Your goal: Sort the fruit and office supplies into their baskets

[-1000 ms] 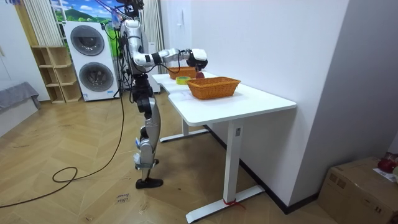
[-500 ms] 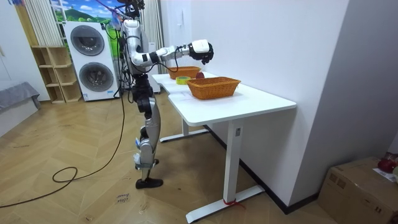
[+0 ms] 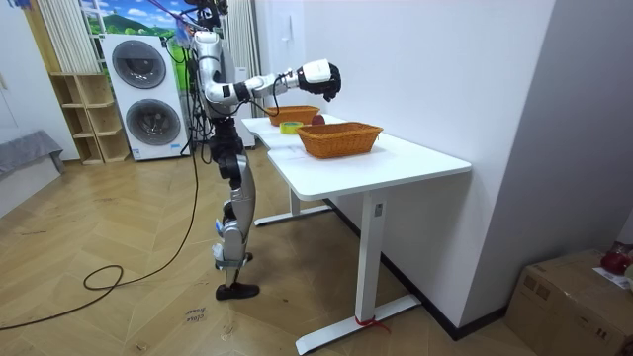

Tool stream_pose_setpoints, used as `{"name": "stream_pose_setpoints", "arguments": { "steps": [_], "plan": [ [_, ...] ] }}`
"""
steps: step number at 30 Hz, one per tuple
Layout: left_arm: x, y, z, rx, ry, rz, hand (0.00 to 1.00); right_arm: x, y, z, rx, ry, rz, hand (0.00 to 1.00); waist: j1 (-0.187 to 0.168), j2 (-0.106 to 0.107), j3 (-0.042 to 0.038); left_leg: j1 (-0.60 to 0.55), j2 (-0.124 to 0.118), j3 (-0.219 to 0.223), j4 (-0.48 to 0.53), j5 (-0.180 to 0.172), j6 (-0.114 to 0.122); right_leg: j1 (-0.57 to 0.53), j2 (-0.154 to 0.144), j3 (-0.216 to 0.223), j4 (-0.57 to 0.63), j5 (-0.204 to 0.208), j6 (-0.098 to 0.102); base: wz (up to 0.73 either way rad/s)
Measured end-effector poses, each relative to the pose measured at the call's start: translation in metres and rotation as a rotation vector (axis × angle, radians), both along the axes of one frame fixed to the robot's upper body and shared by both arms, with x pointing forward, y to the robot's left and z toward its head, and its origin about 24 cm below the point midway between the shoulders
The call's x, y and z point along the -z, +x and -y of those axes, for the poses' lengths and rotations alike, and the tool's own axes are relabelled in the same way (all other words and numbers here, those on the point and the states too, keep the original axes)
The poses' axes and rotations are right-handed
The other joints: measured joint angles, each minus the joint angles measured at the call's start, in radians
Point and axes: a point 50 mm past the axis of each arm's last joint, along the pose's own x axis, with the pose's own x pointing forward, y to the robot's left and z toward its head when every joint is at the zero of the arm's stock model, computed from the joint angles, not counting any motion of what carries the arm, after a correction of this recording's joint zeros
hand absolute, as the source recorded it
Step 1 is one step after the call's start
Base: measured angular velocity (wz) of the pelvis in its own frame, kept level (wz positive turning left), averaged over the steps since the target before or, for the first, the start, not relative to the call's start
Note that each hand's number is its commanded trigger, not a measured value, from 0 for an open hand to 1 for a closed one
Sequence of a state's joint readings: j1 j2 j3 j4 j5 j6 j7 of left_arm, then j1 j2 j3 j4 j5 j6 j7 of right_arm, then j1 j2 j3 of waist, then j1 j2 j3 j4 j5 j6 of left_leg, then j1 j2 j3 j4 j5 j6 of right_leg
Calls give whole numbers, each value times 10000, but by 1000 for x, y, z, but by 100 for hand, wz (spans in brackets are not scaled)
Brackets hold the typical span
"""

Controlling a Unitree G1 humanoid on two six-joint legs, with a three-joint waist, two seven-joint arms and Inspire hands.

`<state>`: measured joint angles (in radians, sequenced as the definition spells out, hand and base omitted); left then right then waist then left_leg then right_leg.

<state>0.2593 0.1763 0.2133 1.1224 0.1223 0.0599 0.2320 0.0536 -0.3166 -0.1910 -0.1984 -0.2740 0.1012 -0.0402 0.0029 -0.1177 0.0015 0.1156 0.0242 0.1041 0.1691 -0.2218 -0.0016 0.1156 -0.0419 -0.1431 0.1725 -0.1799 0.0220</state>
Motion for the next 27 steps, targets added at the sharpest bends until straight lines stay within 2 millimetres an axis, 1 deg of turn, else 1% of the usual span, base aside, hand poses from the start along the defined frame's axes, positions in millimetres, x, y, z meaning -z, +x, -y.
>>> {"name": "stream_pose_setpoints", "arguments": {
  "steps": [6,10,13,22,27],
  "plan": [
    [0,-1,0,-1,-65,-41,0,2,-1,2,144,-25,-18,100,4,-53,6,72,-1,5,1,0,0,65,2,1,-2,0,0,0],
    [0,-2,0,140,-111,-122,0,10,-2,6,303,-45,-387,100,15,-63,11,128,1,15,-11,-2,-2,102,5,0,1,0,0,0],
    [0,-2,1,339,-212,-177,0,18,-7,8,405,-28,-722,100,18,-54,9,105,8,15,-11,-3,-3,65,12,-6,14,0,0,0],
    [-2,9,-1,588,-255,166,0,31,-13,13,542,7,-1390,100,10,-51,-9,80,12,24,-8,-3,-3,40,14,13,27,0,0,0],
    [-3,8,-2,581,-205,189,0,42,-15,17,696,132,-1977,100,1,-38,-26,92,11,31,-13,-3,-2,39,10,23,29,0,0,0]
  ]
}}
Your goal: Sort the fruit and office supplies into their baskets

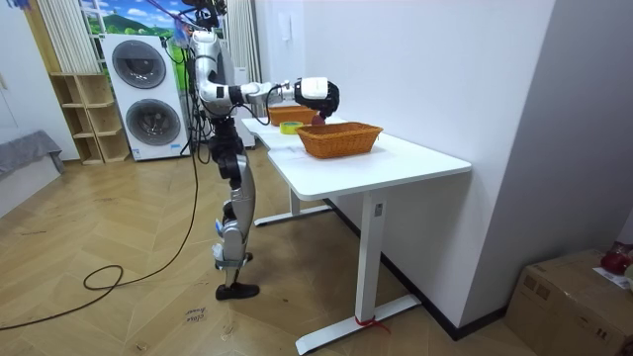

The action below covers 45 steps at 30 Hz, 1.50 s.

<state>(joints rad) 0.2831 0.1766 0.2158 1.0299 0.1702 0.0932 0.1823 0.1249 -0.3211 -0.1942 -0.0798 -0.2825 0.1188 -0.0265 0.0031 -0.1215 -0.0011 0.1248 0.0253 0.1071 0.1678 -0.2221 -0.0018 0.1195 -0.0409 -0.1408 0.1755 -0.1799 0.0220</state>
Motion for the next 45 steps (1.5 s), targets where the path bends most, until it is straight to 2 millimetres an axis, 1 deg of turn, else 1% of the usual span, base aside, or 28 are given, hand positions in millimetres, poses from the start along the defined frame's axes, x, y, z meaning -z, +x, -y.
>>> {"name": "stream_pose_setpoints", "arguments": {
  "steps": [2,4,9,14,18,22,26,27,28,29,30,31,32,33,40,45],
  "plan": [
    [-1,-1,-1,-101,32,-78,0,2,0,1,14,-22,-218,100,-15,-8,-35,-14,1,-7,0,0,0,-20,-1,6,20,0,0,0],
    [-1,-2,-2,-239,67,-88,0,3,-1,2,31,8,-362,100,-14,-12,-50,-19,2,-5,2,0,0,-43,-1,9,63,0,0,0],
    [-2,-6,-3,-284,98,-156,0,6,-5,7,103,-232,-795,100,-14,-7,-53,-21,-6,-3,25,2,4,-62,-17,6,109,0,0,0],
    [-1,-7,-2,-301,70,-193,0,19,-8,14,291,-556,-1561,100,-10,-6,-50,-36,-5,-18,16,1,4,-69,-18,7,131,0,0,0],
    [-2,-5,-2,-290,96,-139,0,24,-10,16,385,-610,-1871,100,-27,-17,-50,-102,-6,0,21,2,4,-129,-19,2,143,0,0,0],
    [-2,-3,-2,-276,143,-76,0,28,-10,17,327,-545,-2132,100,-8,-91,-15,-122,-5,-2,22,3,5,-169,-19,-10,142,0,0,0],
    [-3,0,-5,-421,214,36,0,28,-10,17,240,-543,-2216,100,-4,-242,38,-136,-5,8,39,3,5,-191,-18,-11,137,0,0,0],
    [-3,0,-5,-420,219,41,0,28,-10,17,229,-539,-2225,100,-4,-255,34,-143,-5,9,39,3,6,-197,-18,-12,136,0,0,0],
    [-3,1,-5,-416,221,55,0,28,-10,17,212,-532,-2239,79,-4,-275,20,-155,-7,11,36,2,7,-211,-21,-16,136,0,0,0],
    [-3,1,-5,-410,221,75,0,28,-10,17,199,-527,-2250,69,1,-284,13,-160,-9,9,30,2,7,-219,-22,-13,133,0,0,0],
    [-3,2,-5,-408,219,83,0,28,-10,17,196,-526,-2253,63,6,-287,11,-159,-10,8,28,2,8,-222,-22,-10,130,0,0,0],
    [-3,2,-5,-404,214,92,0,28,-10,17,188,-588,-2275,47,6,-284,11,-157,-10,11,26,2,8,-222,-20,6,127,0,0,0],
    [-3,2,-5,-405,209,89,0,28,-10,17,184,-637,-2289,5,6,-276,13,-156,-9,12,26,2,8,-222,-19,9,124,0,0,0],
    [-3,2,-5,-405,205,87,0,28,-10,17,180,-669,-2299,0,6,-271,13,-156,-9,11,26,2,8,-222,-19,9,122,0,0,0],
    [-3,1,-5,-414,195,76,0,27,-10,17,25,-937,-2464,0,14,-181,15,-148,-7,10,27,2,8,-217,-18,14,131,0,0,0],
    [-3,1,-5,-419,190,66,0,26,-10,17,-14,-934,-2520,0,26,-136,1,-127,-7,7,28,2,7,-215,-14,33,148,0,0,0]
  ]
}}
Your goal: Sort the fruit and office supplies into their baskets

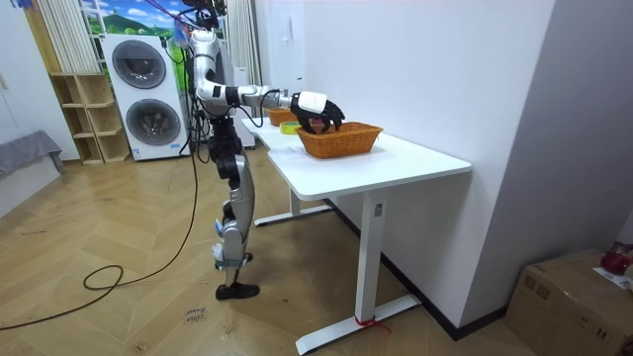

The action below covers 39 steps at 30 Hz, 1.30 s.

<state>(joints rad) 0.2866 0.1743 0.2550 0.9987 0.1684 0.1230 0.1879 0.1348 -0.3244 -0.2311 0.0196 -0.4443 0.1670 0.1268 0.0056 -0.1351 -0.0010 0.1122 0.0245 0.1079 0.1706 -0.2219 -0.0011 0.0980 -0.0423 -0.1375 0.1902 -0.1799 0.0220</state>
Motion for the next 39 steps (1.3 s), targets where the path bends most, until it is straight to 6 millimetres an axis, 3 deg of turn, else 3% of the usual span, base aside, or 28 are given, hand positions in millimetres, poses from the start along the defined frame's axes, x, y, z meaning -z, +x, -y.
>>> {"name": "stream_pose_setpoints", "arguments": {
  "steps": [25,39],
  "plan": [
    [0,1,0,-4,58,35,0,-3,-1,5,140,60,40,0,-21,25,-8,23,0,16,-10,0,1,23,4,2,-1,0,0,0],
    [1,3,0,49,23,67,0,-38,8,-9,-580,-509,1485,0,59,16,36,29,4,49,-52,0,0,-2,17,15,-14,0,0,0]
  ]
}}
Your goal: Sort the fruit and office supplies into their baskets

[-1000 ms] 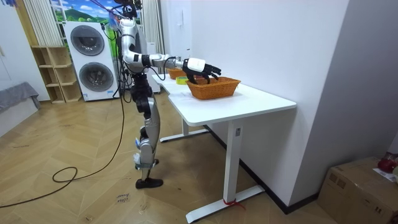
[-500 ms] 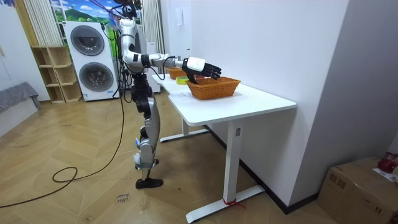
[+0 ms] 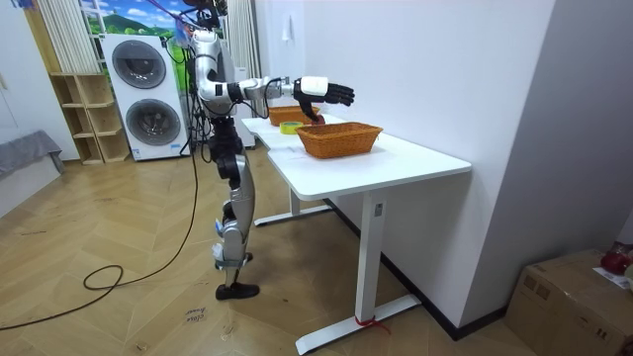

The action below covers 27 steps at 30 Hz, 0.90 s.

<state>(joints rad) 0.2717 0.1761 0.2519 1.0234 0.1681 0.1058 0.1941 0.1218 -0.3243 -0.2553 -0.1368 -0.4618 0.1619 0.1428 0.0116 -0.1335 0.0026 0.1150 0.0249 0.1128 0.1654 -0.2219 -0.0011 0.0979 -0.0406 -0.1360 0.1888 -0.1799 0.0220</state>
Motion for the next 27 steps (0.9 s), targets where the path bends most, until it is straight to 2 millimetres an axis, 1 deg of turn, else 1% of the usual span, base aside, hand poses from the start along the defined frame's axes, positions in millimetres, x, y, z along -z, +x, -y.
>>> {"name": "stream_pose_setpoints", "arguments": {
  "steps": [4,10,14,18,22,27],
  "plan": [
    [1,0,1,4,-40,-57,0,-2,1,-3,-136,188,118,0,81,-22,25,-17,0,0,-9,-1,0,-7,0,-2,3,0,0,0],
    [1,1,0,59,-23,57,0,-3,4,-14,-681,182,245,0,221,-22,24,-61,1,-19,10,-1,0,-23,-1,-27,-1,0,0,0],
    [1,-1,-2,58,-2,-10,0,-2,5,-22,-1143,589,393,0,245,-12,26,-62,2,-55,24,-1,0,-7,-2,-42,-6,0,0,1],
    [1,-2,-3,72,22,12,0,-3,6,-26,-1379,950,567,0,249,5,31,-61,-1,-55,30,-1,0,-4,-4,-32,-4,0,0,0],
    [1,2,-3,110,28,132,0,-7,6,-28,-1531,987,777,0,258,39,22,-52,-1,-53,33,0,0,8,-2,-30,-6,0,0,0],
    [1,5,-2,188,28,192,0,-19,11,-33,-1832,1164,1361,0,253,122,7,-24,-1,-52,28,0,0,33,-3,-26,-3,0,0,0]
  ]
}}
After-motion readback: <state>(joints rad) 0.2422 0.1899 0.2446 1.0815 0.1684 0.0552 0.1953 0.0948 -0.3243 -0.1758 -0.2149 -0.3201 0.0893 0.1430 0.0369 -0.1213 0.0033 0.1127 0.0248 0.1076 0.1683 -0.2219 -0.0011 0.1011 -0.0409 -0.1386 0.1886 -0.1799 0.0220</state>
